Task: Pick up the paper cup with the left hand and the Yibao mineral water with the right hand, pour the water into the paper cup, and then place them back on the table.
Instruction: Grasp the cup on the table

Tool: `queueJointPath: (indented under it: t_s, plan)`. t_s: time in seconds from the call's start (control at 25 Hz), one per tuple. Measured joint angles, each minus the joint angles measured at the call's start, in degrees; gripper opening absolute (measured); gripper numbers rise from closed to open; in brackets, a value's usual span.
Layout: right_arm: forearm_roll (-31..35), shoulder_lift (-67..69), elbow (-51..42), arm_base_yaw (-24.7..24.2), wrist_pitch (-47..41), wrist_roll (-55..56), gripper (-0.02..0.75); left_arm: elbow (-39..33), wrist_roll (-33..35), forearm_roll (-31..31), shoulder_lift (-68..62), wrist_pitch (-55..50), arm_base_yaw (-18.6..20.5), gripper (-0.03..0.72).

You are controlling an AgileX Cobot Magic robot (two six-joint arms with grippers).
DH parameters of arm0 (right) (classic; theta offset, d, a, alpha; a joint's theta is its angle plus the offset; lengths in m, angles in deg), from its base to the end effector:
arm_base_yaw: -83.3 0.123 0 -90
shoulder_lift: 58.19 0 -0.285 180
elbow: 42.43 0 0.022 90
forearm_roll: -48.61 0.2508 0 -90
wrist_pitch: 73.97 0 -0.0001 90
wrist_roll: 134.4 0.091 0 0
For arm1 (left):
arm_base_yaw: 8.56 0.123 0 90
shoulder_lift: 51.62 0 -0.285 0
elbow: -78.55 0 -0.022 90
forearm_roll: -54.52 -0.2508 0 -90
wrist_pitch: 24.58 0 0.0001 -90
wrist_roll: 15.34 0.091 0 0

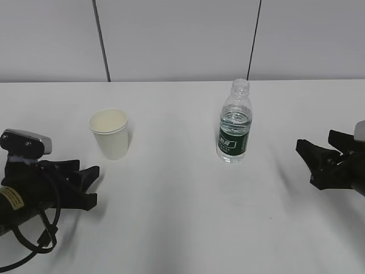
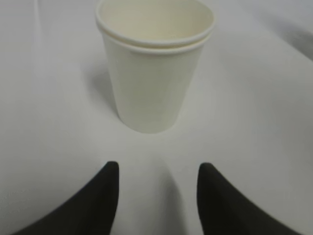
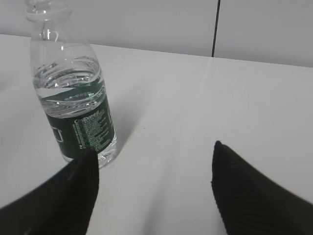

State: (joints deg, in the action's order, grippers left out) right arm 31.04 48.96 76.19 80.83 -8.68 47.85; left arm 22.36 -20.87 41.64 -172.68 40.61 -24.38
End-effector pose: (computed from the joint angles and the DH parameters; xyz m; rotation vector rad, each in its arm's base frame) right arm 0.2411 0.0146 0.1322 -0.2401 1.7973 0.1566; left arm 0.2483 -0.0895 0.0833 0.4036 1.9349 -0.3811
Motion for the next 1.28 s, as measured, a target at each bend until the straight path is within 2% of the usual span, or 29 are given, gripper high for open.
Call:
queueJointPath:
  t_s: [0.12, 0.28, 0.4, 0.72, 1.28]
  plan:
    - [-0.13, 0.0, 0.0, 0.0, 0.11, 0.0, 0.531, 0.0, 0.0, 0.14, -0.51, 0.0, 0.0, 0.371]
    - [-0.24, 0.0, 0.0, 0.0, 0.11, 0.0, 0.531, 0.1, 0.0, 0.7, -0.75, 0.05, 0.0, 0.579]
    - [-0.26, 0.0, 0.0, 0.0, 0.11, 0.08, 0.531, 0.87, -0.06, 0.98, -0.75, -0.01, 0.0, 0.648]
    - [-0.26, 0.03, 0.08, 0.0, 0.11, 0.08, 0.531, 6.52, -0.11, 1.17, -2.06, 0.2, 0.0, 0.662]
    - [-0.26, 0.03, 0.08, 0.0, 0.11, 0.08, 0.531, 13.68, -0.11, 0.84, -6.78, 0.05, 0.0, 0.637]
